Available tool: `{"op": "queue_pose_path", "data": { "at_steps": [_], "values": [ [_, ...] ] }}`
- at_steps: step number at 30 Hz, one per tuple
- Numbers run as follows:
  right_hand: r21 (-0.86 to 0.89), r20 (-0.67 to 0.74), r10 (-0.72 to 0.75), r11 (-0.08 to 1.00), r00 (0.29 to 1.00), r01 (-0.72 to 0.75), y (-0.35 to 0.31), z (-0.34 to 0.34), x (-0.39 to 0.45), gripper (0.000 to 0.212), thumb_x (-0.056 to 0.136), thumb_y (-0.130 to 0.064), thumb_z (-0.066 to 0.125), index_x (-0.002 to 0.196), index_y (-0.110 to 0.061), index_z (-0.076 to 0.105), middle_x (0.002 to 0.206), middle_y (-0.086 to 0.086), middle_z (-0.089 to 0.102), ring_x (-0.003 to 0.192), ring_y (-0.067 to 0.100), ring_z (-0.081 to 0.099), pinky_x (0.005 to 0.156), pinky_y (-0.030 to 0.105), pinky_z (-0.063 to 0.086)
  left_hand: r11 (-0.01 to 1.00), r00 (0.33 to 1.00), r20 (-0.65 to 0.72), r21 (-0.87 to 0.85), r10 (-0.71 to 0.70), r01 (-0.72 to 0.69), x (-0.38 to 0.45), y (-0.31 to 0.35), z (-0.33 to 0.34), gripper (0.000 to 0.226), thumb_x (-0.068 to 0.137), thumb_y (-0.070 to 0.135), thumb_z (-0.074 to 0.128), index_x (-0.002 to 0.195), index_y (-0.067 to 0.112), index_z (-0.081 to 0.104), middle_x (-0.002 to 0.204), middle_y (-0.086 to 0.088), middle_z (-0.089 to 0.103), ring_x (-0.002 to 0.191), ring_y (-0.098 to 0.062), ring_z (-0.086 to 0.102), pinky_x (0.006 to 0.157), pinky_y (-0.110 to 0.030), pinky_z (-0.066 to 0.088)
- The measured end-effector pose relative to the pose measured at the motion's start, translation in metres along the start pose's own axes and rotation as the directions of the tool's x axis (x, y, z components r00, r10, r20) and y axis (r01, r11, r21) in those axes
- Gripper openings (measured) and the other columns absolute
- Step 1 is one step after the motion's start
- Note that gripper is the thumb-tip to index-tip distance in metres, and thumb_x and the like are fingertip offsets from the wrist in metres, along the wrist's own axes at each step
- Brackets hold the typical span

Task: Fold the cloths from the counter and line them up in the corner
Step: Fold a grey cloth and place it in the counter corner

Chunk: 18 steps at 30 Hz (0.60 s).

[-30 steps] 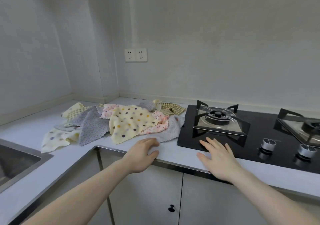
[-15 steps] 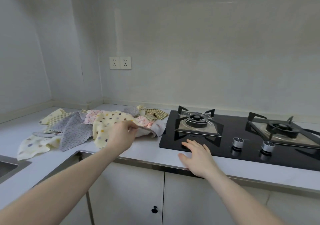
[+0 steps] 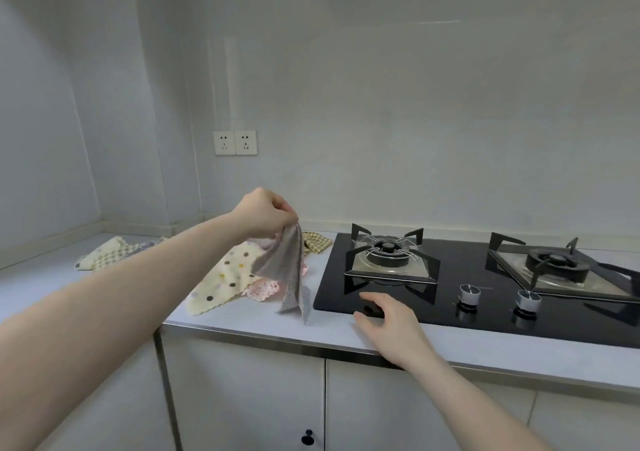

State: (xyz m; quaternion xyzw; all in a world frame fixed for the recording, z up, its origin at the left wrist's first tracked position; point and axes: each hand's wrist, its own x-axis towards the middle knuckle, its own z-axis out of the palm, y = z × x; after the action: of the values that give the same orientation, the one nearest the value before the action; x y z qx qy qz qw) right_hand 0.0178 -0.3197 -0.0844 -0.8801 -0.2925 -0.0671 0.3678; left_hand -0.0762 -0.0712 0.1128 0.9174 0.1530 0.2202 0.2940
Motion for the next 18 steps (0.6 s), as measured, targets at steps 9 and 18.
{"op": "queue_pose_path", "data": {
  "at_steps": [9, 18],
  "values": [
    [0.319, -0.001, -0.042, 0.947, 0.999, 0.04, -0.048, -0.002, -0.006, 0.038, 0.088, -0.048, 0.074, 0.123, -0.036, 0.07, 0.105, -0.019, 0.074, 0.101, -0.006, 0.067, 0.094, 0.02, 0.052, 1.0, 0.974, 0.228, -0.007, 0.003, -0.001, -0.04, 0.021, 0.004, 0.012, 0.088, 0.023, 0.076, 0.085, 0.013, 0.083, 0.062, 0.004, 0.071, 0.06, -0.01, 0.07, 0.043, -0.016, 0.047],
    [0.172, 0.032, -0.145, 0.975, 0.989, 0.138, -0.086, -0.034, -0.017, 0.012, 0.092, -0.036, 0.068, 0.086, -0.031, 0.077, 0.081, -0.017, 0.076, 0.076, 0.004, 0.072, 0.079, 0.039, 0.061, 0.996, 0.919, 0.383, -0.033, 0.094, -0.089, -0.07, 0.028, -0.028, 0.018, 0.093, 0.013, 0.068, 0.099, 0.019, 0.084, 0.082, 0.0, 0.08, 0.081, -0.014, 0.075, 0.068, -0.025, 0.06]
  ]
}}
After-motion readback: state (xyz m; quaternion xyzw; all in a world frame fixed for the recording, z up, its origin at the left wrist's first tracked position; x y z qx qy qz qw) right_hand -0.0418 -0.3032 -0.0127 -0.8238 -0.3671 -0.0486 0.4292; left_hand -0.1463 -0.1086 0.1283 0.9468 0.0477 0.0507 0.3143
